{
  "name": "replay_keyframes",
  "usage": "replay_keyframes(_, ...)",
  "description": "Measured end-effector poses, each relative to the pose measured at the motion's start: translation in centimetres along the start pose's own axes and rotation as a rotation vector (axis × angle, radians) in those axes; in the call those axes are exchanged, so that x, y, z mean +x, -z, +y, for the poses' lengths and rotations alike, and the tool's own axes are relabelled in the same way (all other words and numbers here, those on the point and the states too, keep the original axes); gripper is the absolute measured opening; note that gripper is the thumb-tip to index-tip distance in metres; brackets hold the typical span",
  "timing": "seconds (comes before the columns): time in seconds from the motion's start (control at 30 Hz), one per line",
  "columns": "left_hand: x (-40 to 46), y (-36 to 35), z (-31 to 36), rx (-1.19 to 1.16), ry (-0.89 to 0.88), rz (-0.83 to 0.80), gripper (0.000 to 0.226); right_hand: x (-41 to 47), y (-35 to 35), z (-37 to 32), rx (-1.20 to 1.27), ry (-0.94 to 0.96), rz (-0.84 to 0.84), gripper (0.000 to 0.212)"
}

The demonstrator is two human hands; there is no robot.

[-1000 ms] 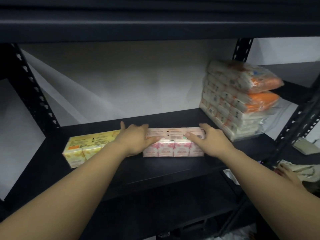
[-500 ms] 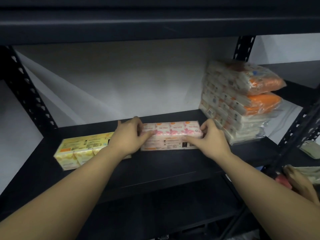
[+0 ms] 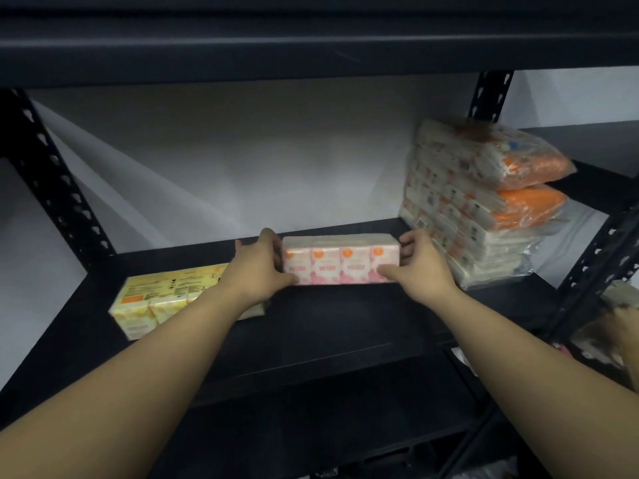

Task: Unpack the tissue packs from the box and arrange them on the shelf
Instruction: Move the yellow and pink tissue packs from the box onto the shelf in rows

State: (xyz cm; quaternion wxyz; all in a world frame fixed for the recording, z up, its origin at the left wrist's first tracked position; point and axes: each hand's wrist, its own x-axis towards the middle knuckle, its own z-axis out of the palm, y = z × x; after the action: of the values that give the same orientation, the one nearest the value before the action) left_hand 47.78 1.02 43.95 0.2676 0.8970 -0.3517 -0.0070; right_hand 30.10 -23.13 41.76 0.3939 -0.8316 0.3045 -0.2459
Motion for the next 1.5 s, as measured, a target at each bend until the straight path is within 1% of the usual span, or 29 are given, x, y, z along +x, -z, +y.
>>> replay_keyframes(0.03, -0.1, 0.1, -0.1, 0.018, -0.016, -0.019, 0.055, -0.2, -0.1, 0.1, -0.011, -0.009, -0.019, 0.067)
replay_keyframes(0.1, -0.3, 0.2, -0.5, 0.026, -0.050, -0.034, 0.047, -0.4, -0.5, 0.0, -0.030, -0.022, -0.050, 0.079)
replay_keyframes(0.2, -0.8, 1.0, -1.5, 0.013, -0.089, -0.018, 0.042, -0.7, -1.8, -0.9, -0.114, 0.032, -0.025, 0.090)
replay_keyframes(0.27, -1.0, 1.5, -2.6, 0.066, -0.105, -0.005, 0.048, -0.9, -3.0, -1.8, -0.259, 0.063, 0.000, 0.095)
replay_keyframes(0.33, -1.5, 2.3, -3.9, 0.106, -0.093, 0.001, 0.059, -1.1, -4.2, -2.9, -0.417, 0.106, 0.016, 0.098)
replay_keyframes(0.43, -2.5, 3.9, -5.6, 0.252, -0.032, -0.088, 0.097, -1.0, -5.9, -4.2, -0.517, 0.219, -0.002, 0.092)
replay_keyframes(0.47, -2.8, 4.3, -6.2, 0.314, -0.026, -0.132, 0.105, -0.8, -6.5, -4.5, -0.528, 0.255, -0.032, 0.090)
replay_keyframes(0.5, -3.1, 4.6, -6.8, 0.365, -0.030, -0.163, 0.108, -0.6, -7.2, -4.7, -0.538, 0.278, -0.068, 0.087)
replay_keyframes(0.57, -3.4, 4.9, -7.9, 0.412, -0.056, -0.183, 0.102, 0.1, -8.4, -5.1, -0.569, 0.300, -0.107, 0.084)
replay_keyframes(0.7, -3.4, 4.2, -8.5, 0.431, -0.079, -0.148, 0.094, 2.6, -9.9, -5.4, -0.573, 0.320, -0.123, 0.083)
replay_keyframes(0.93, -2.2, 3.7, -8.4, 0.440, -0.071, -0.094, 0.092, 8.6, -11.8, -5.5, -0.558, 0.388, -0.206, 0.084)
replay_keyframes(1.13, -1.3, 3.3, -7.8, 0.446, -0.042, -0.074, 0.091, 12.3, -13.2, -5.9, -0.552, 0.417, -0.209, 0.079)
replay_keyframes(1.3, -0.7, 3.2, -7.7, 0.423, -0.032, -0.074, 0.093, 13.8, -14.2, -5.7, -0.570, 0.419, -0.187, 0.075)
replay_keyframes(1.4, -0.9, 3.4, -7.9, 0.389, -0.040, -0.057, 0.098, 14.3, -14.5, -5.7, -0.580, 0.426, -0.172, 0.073)
replay_keyframes(1.5, -1.5, 4.2, -8.1, 0.240, -0.052, -0.062, 0.107, 14.3, -14.6, -5.9, -0.592, 0.427, -0.172, 0.074)
